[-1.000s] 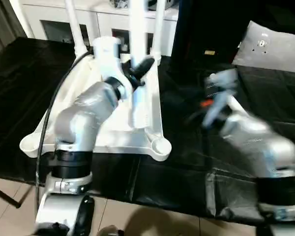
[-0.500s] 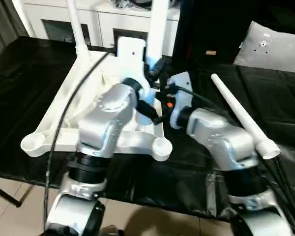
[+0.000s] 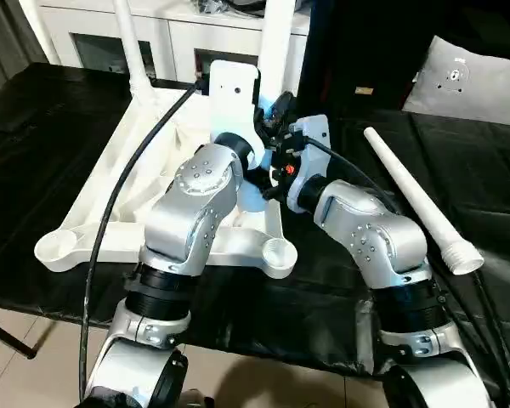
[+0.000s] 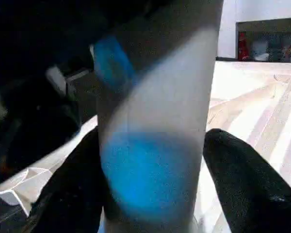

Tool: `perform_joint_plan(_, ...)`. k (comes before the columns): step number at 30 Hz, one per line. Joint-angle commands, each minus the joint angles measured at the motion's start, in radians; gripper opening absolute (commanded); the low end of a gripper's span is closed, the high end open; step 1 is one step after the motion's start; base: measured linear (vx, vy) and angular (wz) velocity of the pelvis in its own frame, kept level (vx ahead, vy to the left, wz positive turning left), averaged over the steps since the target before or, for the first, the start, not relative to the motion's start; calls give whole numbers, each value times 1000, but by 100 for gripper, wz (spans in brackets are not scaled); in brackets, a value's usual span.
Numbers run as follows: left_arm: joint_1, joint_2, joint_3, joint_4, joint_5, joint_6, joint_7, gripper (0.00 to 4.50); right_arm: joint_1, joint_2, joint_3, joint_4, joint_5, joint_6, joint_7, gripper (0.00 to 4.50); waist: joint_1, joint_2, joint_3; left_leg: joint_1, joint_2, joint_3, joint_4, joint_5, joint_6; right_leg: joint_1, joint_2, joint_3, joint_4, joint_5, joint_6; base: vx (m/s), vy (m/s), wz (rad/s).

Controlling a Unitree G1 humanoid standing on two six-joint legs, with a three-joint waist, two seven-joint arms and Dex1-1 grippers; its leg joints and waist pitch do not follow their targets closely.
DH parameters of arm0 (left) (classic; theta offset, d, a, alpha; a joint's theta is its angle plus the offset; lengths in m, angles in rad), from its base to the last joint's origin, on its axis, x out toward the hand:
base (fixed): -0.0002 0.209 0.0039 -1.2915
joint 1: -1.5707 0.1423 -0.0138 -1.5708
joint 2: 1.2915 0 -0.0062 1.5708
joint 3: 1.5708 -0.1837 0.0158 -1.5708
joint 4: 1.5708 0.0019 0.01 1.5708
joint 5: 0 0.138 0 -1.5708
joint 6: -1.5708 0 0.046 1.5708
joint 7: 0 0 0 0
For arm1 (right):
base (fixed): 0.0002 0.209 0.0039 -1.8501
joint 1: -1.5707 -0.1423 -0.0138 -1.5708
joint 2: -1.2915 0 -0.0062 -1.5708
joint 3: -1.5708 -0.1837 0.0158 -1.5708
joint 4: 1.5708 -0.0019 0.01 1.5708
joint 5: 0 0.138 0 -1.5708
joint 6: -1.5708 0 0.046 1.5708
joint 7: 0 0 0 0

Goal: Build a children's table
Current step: Pick table leg

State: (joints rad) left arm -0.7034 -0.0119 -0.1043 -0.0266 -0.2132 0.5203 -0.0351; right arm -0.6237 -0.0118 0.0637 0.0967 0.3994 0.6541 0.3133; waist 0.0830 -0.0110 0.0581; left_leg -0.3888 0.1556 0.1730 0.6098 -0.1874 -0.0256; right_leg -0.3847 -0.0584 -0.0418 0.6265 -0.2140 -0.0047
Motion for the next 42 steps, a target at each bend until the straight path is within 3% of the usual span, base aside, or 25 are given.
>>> perform_joint_plan(1,8,-5,-12,-17,19,-12,7,187,1,-2,-29,16,3,-9,-11,275,-7,-1,-66,23,71,-26,-78,-127,-45,40,-86,50,-71,-56,-171,0,0,0)
perform_joint_plan(3,16,-14,-15,-21,30,-17,10,187,8,-1,-32,18,4,-7,-5,257,-8,-9,-65,23,72,-25,-77,-123,-39,41,-88,51,-72,-68,-169,0,0,0)
perform_joint_plan(10,34,-26,-5,-44,21,-12,14,187,26,6,-20,9,6,-1,5,198,-10,-8,-66,22,72,-25,-77,-110,-35,41,-88,51,-70,-49,-172,0,0,0)
perform_joint_plan(16,38,-34,-7,-56,24,-11,1,187,31,6,-14,3,0,0,8,191,-14,-11,-63,23,72,-25,-78,-126,-37,40,-88,51,-74,-80,-171,0,0,0)
perform_joint_plan(19,43,-42,-11,-66,19,-11,-2,187,38,4,-14,8,-7,-6,11,190,-18,-11,-64,22,73,-26,-77,-113,-41,42,-88,50,-70,-48,-177,0,0,0)
perform_joint_plan(22,48,-45,-12,-73,6,-16,-16,257,39,3,-13,7,-10,-7,11,190,-23,-14,-64,21,72,-26,-76,-98,-32,44,-89,50,-67,-18,-188,0,0,0)
perform_joint_plan(26,51,-44,-3,-74,-2,-22,-24,266,38,-1,-9,6,-15,-13,17,190,-24,-12,-62,21,72,-25,-75,-113,-29,44,-89,51,-70,-34,-195,0,0,0)
perform_joint_plan(29,47,-34,22,-72,-19,-22,-39,298,36,-21,3,11,-25,-34,51,190,-23,-12,-61,22,72,-26,-76,-125,-34,44,-89,51,-71,-53,-194,0,0,0)
perform_joint_plan(35,43,-10,53,-72,-66,-20,-102,339,37,-68,-4,15,-17,-54,113,189,-20,-6,-63,21,71,-26,-74,-103,-29,47,-88,50,-65,-4,-204,0,0,0)
perform_joint_plan(39,34,26,77,-61,-121,-49,-204,375,48,-132,4,12,6,-61,226,189,-17,-10,-64,20,71,-25,-73,-102,-17,50,-88,50,-65,6,-215,0,0,0)
perform_joint_plan(42,46,81,96,-63,-211,-2,-344,397,60,-199,12,13,42,-81,375,189,-14,-9,-64,22,71,-23,-70,-108,-5,50,-90,49,-65,1,-229,0,0,0)
